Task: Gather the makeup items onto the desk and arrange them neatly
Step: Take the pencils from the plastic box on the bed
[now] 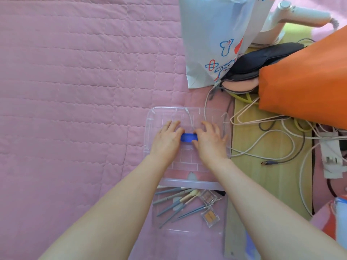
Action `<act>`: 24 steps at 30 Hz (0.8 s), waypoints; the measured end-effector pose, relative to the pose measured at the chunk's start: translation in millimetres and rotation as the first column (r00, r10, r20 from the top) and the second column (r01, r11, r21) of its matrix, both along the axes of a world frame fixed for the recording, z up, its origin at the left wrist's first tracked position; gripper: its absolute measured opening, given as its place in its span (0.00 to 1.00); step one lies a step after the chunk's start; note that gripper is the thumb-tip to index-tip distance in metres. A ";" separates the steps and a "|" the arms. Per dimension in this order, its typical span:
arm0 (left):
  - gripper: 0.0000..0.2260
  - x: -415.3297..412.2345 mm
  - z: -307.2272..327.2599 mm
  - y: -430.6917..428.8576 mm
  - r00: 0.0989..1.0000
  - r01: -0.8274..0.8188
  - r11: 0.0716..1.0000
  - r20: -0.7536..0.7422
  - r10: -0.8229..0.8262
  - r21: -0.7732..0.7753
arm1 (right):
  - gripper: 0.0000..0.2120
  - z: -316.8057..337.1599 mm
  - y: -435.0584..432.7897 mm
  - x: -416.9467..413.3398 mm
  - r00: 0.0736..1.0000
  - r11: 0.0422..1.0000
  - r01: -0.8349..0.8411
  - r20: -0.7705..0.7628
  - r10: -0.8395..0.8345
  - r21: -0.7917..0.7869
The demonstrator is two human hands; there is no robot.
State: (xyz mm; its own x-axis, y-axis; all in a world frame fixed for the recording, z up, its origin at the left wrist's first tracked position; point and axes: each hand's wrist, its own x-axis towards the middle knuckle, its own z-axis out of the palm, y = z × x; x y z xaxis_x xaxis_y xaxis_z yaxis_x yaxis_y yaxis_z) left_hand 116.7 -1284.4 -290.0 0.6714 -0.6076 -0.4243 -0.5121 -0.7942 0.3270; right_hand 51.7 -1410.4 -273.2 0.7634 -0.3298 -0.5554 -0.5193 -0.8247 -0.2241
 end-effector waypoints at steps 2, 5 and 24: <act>0.17 0.1 -0.6 0.3 1.000 0.006 1.000 -0.013 -0.006 0.012 | 0.15 1.2 -0.9 0.1 1.000 1.000 0.005 -0.004 -0.005 0.020; 0.19 -1.2 2.7 1.4 0.999 -0.017 1.000 -0.046 0.018 0.019 | 0.19 5.2 -0.3 -2.0 1.000 0.999 0.009 -0.008 -0.009 0.035; 0.15 -80.1 105.7 52.8 0.944 -0.028 0.882 0.279 0.178 -0.471 | 0.22 85.9 40.2 -98.4 0.896 0.987 0.140 0.414 -0.161 0.079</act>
State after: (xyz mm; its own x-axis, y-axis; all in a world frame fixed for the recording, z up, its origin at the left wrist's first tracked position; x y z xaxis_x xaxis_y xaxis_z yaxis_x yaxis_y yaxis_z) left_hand 36.6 -1231.6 -184.3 0.7903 -0.6013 0.1178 -0.5690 -0.6491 0.5049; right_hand -46.7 -1370.2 -187.4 0.8716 -0.4410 -0.2142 -0.4869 -0.7274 -0.4836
